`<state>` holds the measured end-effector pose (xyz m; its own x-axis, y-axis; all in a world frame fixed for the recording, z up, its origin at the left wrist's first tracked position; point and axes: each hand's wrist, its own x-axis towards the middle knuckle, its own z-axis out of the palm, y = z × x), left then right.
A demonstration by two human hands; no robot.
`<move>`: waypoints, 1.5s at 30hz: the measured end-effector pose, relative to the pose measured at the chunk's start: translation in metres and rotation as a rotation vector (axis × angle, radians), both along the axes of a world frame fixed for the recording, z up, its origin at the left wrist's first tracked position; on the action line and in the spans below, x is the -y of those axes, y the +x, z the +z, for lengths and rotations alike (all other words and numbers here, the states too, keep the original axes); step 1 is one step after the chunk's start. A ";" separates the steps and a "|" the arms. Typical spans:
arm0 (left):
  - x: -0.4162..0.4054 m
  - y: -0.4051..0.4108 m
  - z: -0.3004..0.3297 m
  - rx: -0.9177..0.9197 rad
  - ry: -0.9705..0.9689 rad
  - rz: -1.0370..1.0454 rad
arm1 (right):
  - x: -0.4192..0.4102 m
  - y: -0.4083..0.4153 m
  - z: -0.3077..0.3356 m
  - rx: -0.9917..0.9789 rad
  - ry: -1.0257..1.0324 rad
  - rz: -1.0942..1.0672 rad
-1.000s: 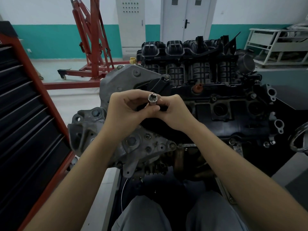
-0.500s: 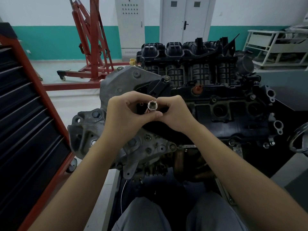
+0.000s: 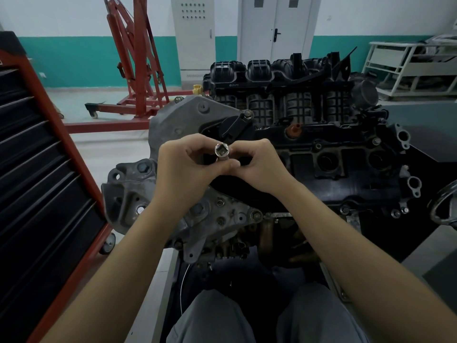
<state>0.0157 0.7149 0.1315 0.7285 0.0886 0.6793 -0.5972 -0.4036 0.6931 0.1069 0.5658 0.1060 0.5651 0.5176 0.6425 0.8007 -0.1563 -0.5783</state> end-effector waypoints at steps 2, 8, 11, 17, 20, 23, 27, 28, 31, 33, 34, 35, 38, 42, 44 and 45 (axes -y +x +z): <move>0.001 0.002 -0.001 0.004 -0.003 -0.012 | 0.001 0.000 -0.001 0.001 -0.013 0.019; -0.001 0.002 -0.001 -0.032 -0.026 -0.249 | 0.001 0.001 -0.001 -0.012 -0.011 -0.011; 0.002 0.003 -0.003 0.042 0.037 -0.102 | 0.001 0.002 -0.002 -0.016 -0.012 -0.039; 0.004 0.002 -0.004 0.027 -0.057 -0.127 | 0.001 0.000 0.000 -0.031 -0.023 0.037; 0.002 0.000 -0.002 -0.016 -0.114 -0.244 | 0.001 0.000 0.000 -0.061 0.010 0.006; 0.001 0.001 -0.001 0.019 0.005 -0.125 | 0.001 0.000 0.000 -0.059 0.012 -0.027; 0.003 0.001 -0.003 0.067 0.019 -0.006 | 0.001 -0.001 0.001 -0.044 0.001 0.013; 0.004 0.001 -0.003 0.062 -0.005 -0.038 | 0.001 -0.001 0.000 -0.040 -0.010 0.022; 0.002 0.000 -0.003 0.013 -0.064 -0.194 | 0.000 -0.001 0.000 -0.059 -0.015 0.020; 0.000 0.000 -0.002 -0.002 -0.039 -0.195 | 0.001 -0.001 0.000 -0.064 0.003 0.002; 0.000 0.001 -0.002 0.009 -0.016 -0.146 | 0.000 -0.001 0.001 -0.062 0.008 -0.003; 0.001 0.000 -0.002 0.031 0.006 -0.080 | 0.000 -0.001 0.001 -0.060 0.012 -0.003; 0.003 -0.001 -0.002 0.077 0.029 0.033 | 0.000 -0.002 0.001 -0.062 0.014 0.021; 0.001 -0.001 -0.003 0.028 -0.021 -0.123 | -0.001 -0.001 0.000 -0.057 -0.012 0.047; 0.000 -0.002 -0.001 0.006 -0.039 -0.179 | 0.000 -0.001 0.001 -0.064 0.003 0.033; 0.000 -0.002 0.000 0.005 -0.025 -0.157 | 0.000 -0.001 0.001 -0.067 0.010 0.024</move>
<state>0.0136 0.7144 0.1313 0.7313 -0.0090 0.6820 -0.6551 -0.2878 0.6986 0.1056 0.5661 0.1075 0.5942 0.5253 0.6090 0.7638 -0.1313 -0.6320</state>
